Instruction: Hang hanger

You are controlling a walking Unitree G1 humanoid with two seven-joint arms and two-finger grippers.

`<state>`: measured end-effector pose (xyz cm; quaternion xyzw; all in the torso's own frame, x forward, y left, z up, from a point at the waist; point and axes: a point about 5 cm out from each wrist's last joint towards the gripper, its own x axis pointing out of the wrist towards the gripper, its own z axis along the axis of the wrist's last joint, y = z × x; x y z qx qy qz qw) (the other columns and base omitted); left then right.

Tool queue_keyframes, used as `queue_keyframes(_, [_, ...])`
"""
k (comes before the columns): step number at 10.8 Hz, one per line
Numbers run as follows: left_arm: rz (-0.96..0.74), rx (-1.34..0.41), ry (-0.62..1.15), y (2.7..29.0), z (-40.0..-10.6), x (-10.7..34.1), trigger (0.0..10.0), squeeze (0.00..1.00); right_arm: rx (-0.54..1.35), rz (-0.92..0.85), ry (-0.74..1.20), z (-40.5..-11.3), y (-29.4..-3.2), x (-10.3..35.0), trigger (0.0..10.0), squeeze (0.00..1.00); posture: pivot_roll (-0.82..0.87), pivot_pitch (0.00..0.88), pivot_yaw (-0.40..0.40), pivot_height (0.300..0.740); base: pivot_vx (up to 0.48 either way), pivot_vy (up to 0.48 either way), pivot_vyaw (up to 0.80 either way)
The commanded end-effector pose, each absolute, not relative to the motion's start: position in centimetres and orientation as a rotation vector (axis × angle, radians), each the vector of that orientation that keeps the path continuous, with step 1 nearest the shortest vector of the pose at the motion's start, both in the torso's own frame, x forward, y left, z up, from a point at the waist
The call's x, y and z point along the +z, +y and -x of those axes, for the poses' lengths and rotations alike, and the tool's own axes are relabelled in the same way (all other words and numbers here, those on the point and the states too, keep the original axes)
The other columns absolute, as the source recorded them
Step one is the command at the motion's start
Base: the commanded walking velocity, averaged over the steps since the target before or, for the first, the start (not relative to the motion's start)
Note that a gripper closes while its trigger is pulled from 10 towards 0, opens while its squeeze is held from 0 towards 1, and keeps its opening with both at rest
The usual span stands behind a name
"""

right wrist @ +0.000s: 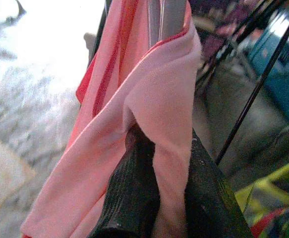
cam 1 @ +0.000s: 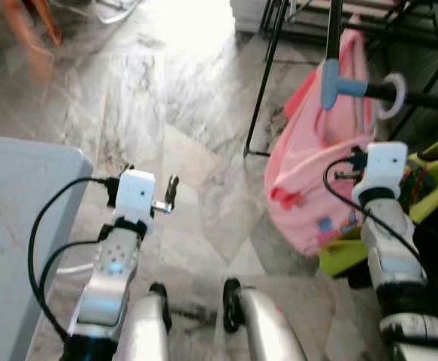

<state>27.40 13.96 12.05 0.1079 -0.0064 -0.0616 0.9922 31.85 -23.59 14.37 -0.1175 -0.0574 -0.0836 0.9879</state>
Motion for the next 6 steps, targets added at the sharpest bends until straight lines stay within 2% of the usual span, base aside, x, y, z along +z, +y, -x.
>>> queue_keyframes(1, [-0.221,-0.110,0.002,14.1,-27.1,11.7,10.0,0.00,-0.202,0.230,-0.215,-30.8,-23.4,15.5,4.5,0.00,0.01,0.345,-0.052,0.740,0.000,0.000,0.00])
queue_keyframes(2, [-0.218,-0.108,-0.006,14.1,-27.1,11.9,10.0,0.00,-0.235,0.234,-0.238,-29.6,-23.0,15.8,10.0,0.00,0.01,0.341,-0.050,0.740,0.000,0.000,0.00])
queue_keyframes(3, [-0.213,-0.107,-0.011,14.1,-27.2,11.9,10.0,0.00,-0.251,0.218,-0.221,-28.8,-22.8,15.4,10.0,0.00,0.01,0.337,-0.048,0.740,0.000,0.000,0.00])
queue_keyframes(6, [-0.183,-0.117,-0.034,13.5,-27.4,12.3,10.0,0.00,-0.278,0.122,0.035,-24.6,-22.1,9.8,10.0,0.00,0.00,0.309,-0.042,0.740,0.000,0.000,0.00])
